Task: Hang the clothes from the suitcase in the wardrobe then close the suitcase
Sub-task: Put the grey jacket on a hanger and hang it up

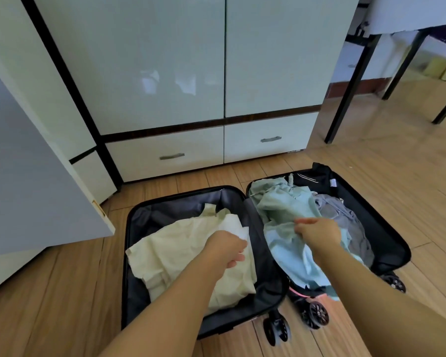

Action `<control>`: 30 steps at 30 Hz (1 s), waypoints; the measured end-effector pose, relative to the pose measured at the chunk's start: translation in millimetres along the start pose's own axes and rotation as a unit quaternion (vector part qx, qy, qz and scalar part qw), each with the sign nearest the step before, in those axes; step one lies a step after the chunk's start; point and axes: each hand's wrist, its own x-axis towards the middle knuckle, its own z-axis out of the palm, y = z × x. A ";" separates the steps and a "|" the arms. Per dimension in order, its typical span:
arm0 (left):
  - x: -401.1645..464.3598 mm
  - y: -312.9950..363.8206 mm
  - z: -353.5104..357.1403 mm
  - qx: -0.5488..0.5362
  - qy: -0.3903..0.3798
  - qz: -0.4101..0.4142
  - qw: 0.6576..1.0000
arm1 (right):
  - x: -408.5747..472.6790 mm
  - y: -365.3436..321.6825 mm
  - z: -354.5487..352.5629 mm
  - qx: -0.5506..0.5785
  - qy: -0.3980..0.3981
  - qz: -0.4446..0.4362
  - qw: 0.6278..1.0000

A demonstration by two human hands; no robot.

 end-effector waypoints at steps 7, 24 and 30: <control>-39.0 58.3 -13.3 0.050 -0.070 0.140 0.986 | -23.4 -128.6 -10.1 0.237 -0.108 0.018 0.965; -329.7 340.5 -141.0 0.048 0.103 0.285 0.952 | -227.3 -550.3 -215.0 0.346 -0.166 -0.238 0.892; -491.5 434.7 -218.2 -0.010 0.122 0.343 0.931 | -303.3 -652.2 -274.2 0.198 -0.189 -0.348 0.897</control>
